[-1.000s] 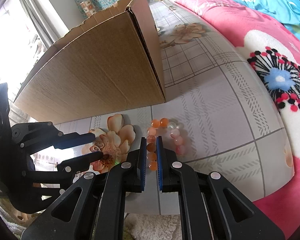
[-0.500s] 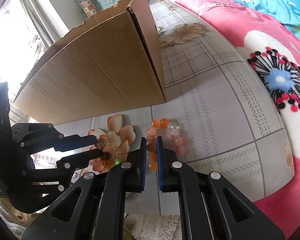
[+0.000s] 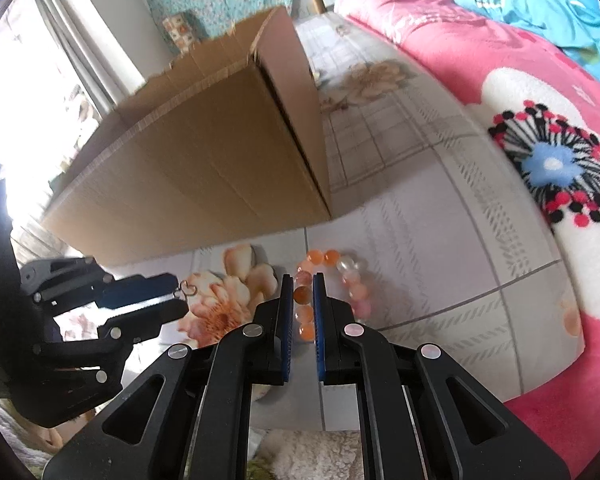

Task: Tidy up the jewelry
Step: 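Lift the earring and bracelet with both tools and carry them over the box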

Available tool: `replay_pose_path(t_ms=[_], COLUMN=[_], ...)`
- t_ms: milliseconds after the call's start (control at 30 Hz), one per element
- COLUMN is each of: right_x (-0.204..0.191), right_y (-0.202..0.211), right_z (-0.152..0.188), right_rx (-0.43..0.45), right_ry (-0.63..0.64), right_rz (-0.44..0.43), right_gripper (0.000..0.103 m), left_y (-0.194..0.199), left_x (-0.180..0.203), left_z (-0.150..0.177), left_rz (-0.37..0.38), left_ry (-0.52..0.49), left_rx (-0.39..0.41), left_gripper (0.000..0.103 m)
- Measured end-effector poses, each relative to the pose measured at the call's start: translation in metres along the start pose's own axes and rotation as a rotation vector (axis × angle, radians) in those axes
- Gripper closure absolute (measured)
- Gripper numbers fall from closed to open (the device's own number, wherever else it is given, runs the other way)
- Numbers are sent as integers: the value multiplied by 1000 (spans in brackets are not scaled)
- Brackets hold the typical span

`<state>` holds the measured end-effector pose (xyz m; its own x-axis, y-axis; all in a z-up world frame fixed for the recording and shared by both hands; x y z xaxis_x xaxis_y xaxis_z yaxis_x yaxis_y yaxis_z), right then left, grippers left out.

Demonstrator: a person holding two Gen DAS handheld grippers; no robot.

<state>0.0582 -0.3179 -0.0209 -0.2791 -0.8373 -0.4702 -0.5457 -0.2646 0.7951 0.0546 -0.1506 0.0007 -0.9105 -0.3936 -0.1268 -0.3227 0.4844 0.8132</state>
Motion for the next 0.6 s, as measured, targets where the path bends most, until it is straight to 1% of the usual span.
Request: replay_pose_path(t_ms=[200, 233, 400, 500, 600], right_x=[10, 14, 26, 23, 24], right_y=[19, 24, 43, 51, 71], right_z=[-13, -17, -28, -34, -42], right_rx=[38, 46, 81, 108, 161], right_ry=[-85, -108, -183, -208, -209], right_rz=[-105, -136, -235, -266, -287], right_gripper=[96, 96, 96, 96, 96], left_y=[26, 29, 55, 69, 80], left_x=[-4, -5, -11, -15, -21], left_z=[-3, -5, -18, -25, -33], left_rz=[-20, -20, -20, -18, -26], left_ry=[24, 27, 44, 46, 46], left_rx=[48, 54, 118, 154, 181], left_gripper=[87, 87, 87, 87, 87])
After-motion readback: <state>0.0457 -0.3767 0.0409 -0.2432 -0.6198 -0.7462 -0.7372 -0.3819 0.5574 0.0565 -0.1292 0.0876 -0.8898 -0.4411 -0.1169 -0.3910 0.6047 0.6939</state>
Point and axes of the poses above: each gripper's, at about its wrist camera, not at the fingertips, and y roughly against the way its jaws point, x to its right, z to its underside, the point moved 1 cm from there along -y, roughly the way its jaws point, and after that the axes turned 12 degrees about -y, right-handed, at the moved point
